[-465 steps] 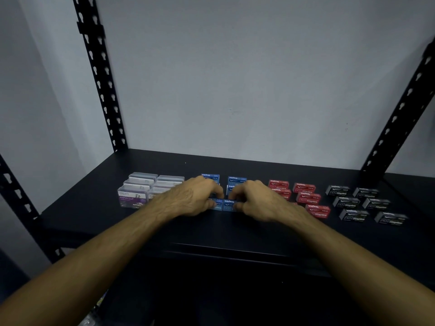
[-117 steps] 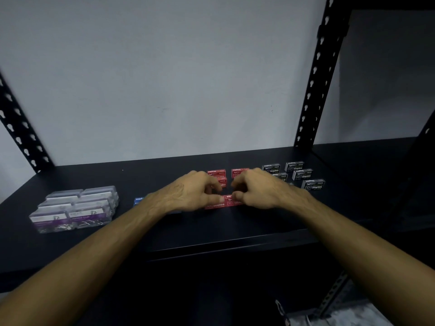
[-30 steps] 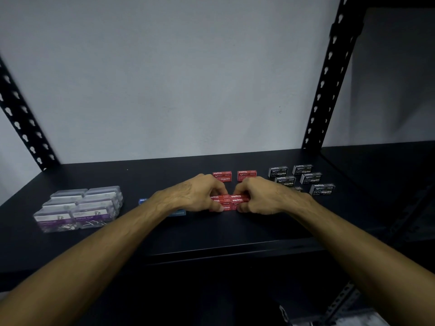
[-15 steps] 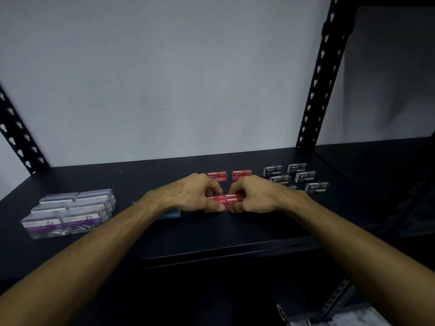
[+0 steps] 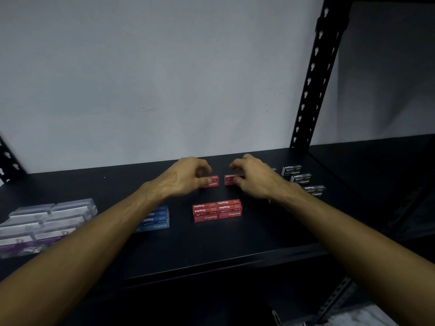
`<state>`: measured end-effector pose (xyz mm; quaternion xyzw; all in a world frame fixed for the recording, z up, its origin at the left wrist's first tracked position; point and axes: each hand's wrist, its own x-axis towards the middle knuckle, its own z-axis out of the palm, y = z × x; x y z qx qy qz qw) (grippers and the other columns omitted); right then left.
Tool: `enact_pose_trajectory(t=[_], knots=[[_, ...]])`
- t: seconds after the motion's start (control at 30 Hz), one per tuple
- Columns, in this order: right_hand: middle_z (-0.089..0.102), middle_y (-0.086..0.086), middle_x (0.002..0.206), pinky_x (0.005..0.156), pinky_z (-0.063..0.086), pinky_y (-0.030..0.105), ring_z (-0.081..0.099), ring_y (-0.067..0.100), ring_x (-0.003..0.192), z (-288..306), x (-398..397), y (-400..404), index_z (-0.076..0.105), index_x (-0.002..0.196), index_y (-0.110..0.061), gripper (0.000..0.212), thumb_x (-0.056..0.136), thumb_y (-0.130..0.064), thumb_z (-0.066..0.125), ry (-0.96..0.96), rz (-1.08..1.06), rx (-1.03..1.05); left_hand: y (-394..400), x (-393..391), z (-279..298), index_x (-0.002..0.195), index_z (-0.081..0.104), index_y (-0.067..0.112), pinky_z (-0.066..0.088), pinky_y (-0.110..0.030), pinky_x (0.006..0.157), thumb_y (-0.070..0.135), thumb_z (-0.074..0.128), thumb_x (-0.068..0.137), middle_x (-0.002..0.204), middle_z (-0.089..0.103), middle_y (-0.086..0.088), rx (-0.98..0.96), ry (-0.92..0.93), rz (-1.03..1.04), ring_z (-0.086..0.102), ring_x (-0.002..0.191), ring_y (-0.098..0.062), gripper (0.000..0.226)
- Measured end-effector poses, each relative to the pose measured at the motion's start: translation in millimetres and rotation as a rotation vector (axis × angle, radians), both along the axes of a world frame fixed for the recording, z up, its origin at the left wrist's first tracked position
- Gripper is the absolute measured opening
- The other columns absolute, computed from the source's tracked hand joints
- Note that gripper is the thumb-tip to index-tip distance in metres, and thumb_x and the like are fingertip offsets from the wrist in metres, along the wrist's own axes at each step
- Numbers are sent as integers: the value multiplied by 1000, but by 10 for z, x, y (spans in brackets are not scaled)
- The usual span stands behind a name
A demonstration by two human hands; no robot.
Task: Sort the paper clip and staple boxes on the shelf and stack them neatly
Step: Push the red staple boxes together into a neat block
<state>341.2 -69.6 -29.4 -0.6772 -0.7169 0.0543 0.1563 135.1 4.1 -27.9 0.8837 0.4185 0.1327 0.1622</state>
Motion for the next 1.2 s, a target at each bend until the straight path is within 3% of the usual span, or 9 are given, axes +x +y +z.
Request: enact_pose_trajectory(t=[0.13, 0.43, 0.53, 0.87, 1.13, 1.2], knots=[[50, 6, 132, 90, 47, 37, 57, 27, 115, -33, 10, 125, 56, 134, -19, 41, 93, -17, 60, -50, -25, -48, 111, 99, -57, 121, 63, 24, 52, -34, 91, 33, 69, 89, 114, 65, 4, -16, 74, -1, 61, 102, -12, 34], [69, 4, 107, 79, 52, 32, 64, 19, 94, -62, -2, 244, 68, 114, -14, 25, 93, -8, 56, -32, 37, -98, 214, 184, -164, 105, 70, 27, 48, -23, 75, 28, 68, 91, 100, 68, 11, -42, 50, -40, 62, 90, -5, 14], [69, 3, 106, 80, 53, 34, 63, 19, 93, -44, -25, 240, 69, 114, -15, 24, 94, -9, 55, -18, 58, -101, 220, 187, -175, 102, 70, 28, 46, -19, 69, 29, 68, 91, 96, 68, 12, -35, 39, -47, 62, 86, -2, 12], [69, 4, 112, 89, 54, 41, 63, 21, 101, -31, -61, 222, 68, 118, -14, 26, 97, -10, 53, -26, 88, -126, 210, 194, -170, 106, 70, 25, 45, -22, 72, 29, 68, 91, 100, 67, 9, -24, 51, -61, 61, 90, -6, 16], [67, -1, 110, 76, 44, 26, 60, 13, 95, -61, -51, 180, 69, 118, -18, 26, 98, -14, 53, 38, 142, -134, 133, 85, -135, 110, 70, 26, 52, -26, 81, 31, 63, 94, 101, 70, 11, -89, 47, -96, 64, 92, -4, 18], [68, -2, 108, 74, 45, 24, 62, 13, 95, -60, -57, 154, 69, 116, -19, 26, 98, -14, 51, 67, 159, -152, 98, 44, -127, 110, 71, 26, 50, -19, 75, 32, 59, 96, 95, 70, 15, -112, 25, -95, 64, 85, 1, 18]])
